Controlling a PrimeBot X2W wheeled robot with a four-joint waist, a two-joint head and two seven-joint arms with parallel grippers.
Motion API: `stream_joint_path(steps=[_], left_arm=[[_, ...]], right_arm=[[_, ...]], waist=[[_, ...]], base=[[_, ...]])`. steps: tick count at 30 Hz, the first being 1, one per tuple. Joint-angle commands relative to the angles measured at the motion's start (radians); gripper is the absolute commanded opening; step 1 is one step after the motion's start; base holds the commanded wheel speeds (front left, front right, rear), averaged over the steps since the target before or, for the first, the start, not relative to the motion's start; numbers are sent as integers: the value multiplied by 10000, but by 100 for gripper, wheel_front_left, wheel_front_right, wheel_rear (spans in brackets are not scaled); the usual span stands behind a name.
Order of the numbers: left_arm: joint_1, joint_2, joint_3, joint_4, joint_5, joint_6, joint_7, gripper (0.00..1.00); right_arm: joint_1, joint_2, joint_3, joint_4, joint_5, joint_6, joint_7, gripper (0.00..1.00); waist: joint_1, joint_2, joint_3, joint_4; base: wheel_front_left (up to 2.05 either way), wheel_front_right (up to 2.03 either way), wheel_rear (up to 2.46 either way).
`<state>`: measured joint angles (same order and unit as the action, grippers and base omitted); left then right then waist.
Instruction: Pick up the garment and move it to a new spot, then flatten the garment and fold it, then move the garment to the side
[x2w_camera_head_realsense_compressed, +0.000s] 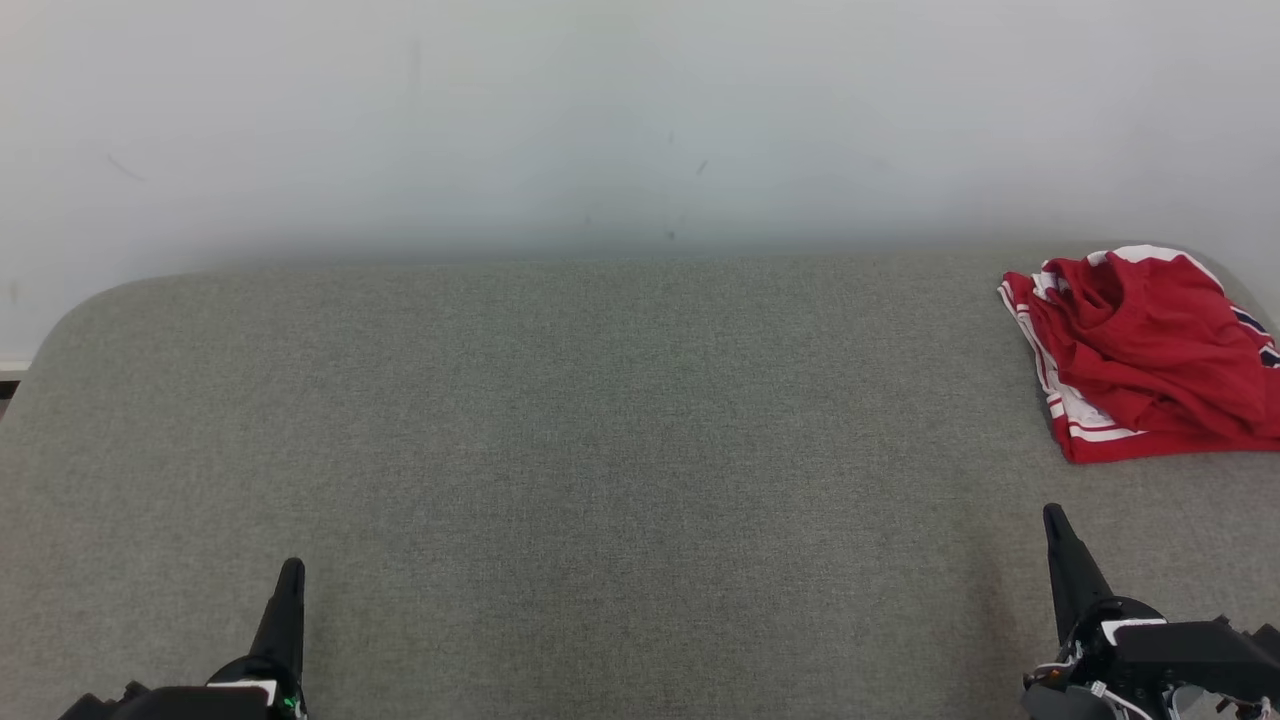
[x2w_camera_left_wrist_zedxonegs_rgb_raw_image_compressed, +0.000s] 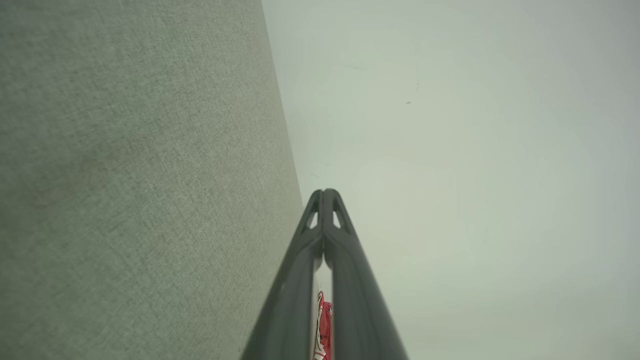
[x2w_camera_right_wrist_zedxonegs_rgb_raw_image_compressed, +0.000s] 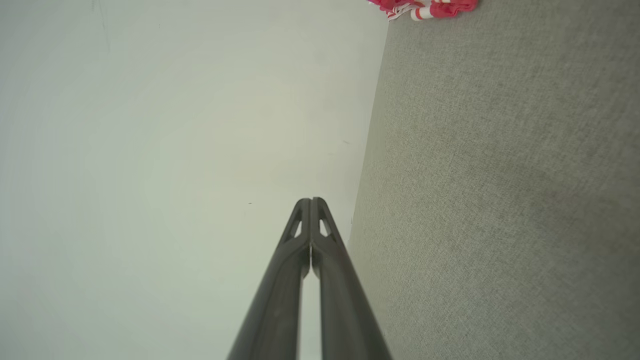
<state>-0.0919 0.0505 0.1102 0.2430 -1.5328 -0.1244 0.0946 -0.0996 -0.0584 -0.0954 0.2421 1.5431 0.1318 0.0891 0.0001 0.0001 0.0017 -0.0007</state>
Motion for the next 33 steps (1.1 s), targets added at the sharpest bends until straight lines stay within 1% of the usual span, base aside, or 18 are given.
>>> stream_joint_path(steps=[1, 11, 33], left_arm=[[-176, -3, 38, 3, -133, -75, 57, 0], [-227, -5, 64, 41, -832, -79, 238, 0], [-224, -6, 61, 38, -826, -80, 219, 0]], right_arm=[[-32, 14, -47, -5, 168, -19, 73, 0], [-123, 25, -131, 30, 792, -21, 217, 0], [-124, 42, -147, 29, 737, -21, 227, 0]], waist=[[-1, -1, 1, 1], [-1, -1, 13, 7], [-1, -1, 14, 7]], base=[[0, 0, 0], [0, 0, 0], [0, 0, 0]])
